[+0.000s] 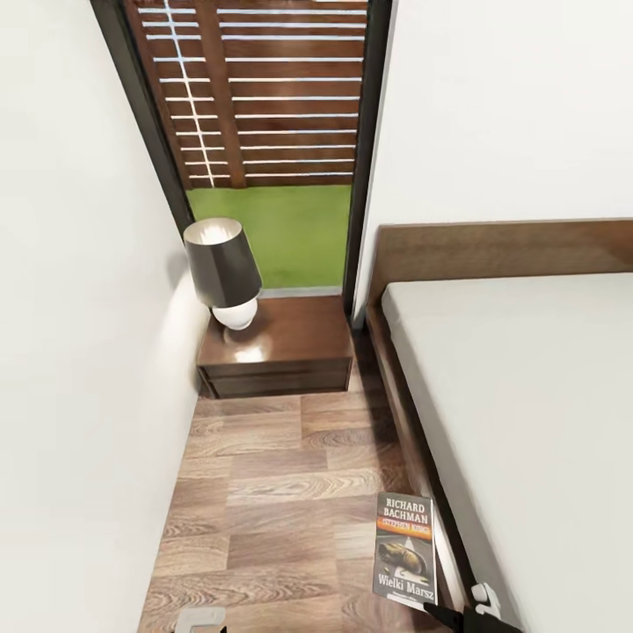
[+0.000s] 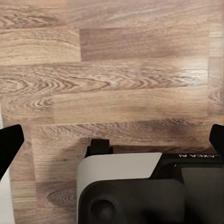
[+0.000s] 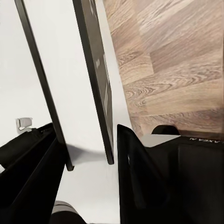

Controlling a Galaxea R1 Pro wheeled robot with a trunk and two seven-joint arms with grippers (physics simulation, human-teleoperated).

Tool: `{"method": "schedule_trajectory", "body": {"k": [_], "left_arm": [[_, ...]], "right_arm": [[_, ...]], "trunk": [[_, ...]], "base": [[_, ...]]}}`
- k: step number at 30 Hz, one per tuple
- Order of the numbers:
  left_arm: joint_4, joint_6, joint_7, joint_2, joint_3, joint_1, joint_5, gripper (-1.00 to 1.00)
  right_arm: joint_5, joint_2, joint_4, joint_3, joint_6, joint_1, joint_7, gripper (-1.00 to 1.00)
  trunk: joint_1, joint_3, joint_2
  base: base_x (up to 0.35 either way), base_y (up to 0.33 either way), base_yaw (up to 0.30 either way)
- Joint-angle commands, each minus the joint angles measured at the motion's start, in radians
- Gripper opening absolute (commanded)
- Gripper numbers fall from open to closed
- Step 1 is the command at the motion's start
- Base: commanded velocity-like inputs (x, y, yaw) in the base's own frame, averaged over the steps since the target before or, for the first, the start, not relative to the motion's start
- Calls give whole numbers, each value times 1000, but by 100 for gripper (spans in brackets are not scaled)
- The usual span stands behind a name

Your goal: In the bedroom, move the book from the bed onto either nightstand, and place the two sandals side by side next to the bed.

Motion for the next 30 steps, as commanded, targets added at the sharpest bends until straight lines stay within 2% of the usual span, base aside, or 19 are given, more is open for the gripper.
{"method": "schedule_trajectory", "body": {"k": [1,9,30], "left_arm": [[1,-5,0,2,-8,-1,11,100],[2,-7,1,1,-8,-1,16,100],[3,-8,-1,-1,-9,0,17,100]], "right_arm": [[-6,0,2,3,0,0,2,-100],[-6,-2,68,-2,-17,0,-22,-100],[-6,0,75,2,-20,0,-23,-100]], "trunk": [[0,1,-1],[0,14,-1],[0,48,-1]], "base": [[0,0,0],[0,0,0],[0,0,0]]}}
